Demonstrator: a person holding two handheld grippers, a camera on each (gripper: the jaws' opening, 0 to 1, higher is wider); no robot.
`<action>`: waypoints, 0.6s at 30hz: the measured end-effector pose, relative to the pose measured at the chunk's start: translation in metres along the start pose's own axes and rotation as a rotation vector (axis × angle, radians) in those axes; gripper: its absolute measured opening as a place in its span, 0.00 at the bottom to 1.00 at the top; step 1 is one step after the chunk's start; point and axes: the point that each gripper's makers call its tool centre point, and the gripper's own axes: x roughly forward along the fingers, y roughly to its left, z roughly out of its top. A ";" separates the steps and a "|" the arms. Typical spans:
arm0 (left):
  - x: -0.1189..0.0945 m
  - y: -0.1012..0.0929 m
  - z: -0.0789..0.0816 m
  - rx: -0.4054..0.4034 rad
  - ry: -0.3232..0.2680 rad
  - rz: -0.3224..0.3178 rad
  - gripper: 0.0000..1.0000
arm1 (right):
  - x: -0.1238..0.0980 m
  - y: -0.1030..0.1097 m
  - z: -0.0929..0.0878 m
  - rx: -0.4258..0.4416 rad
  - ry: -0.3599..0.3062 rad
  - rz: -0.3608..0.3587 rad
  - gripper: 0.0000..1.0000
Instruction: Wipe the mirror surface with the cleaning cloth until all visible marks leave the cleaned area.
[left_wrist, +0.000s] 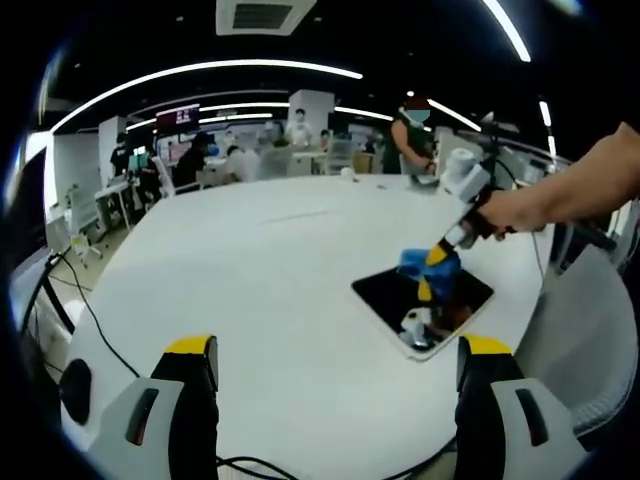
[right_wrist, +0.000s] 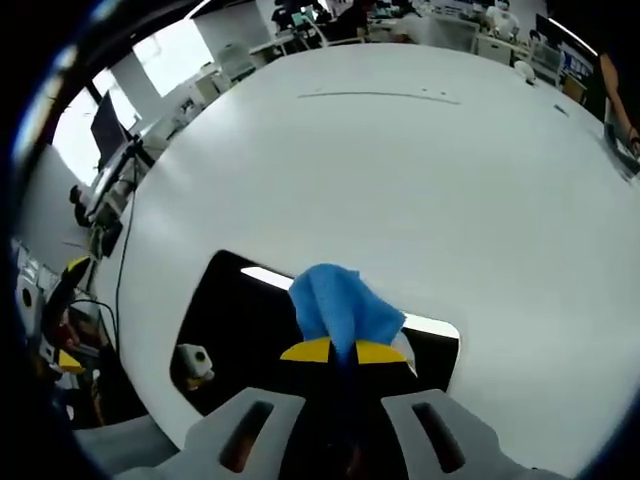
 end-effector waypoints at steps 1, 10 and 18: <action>0.000 0.000 -0.001 0.000 0.001 -0.001 1.00 | 0.001 0.001 0.001 0.001 0.000 0.003 0.01; -0.002 0.002 -0.002 -0.004 0.000 0.000 1.00 | 0.006 0.022 0.007 -0.020 0.004 0.021 0.01; -0.003 0.002 -0.008 -0.013 0.009 0.003 1.00 | 0.014 0.044 0.014 -0.036 0.012 0.046 0.01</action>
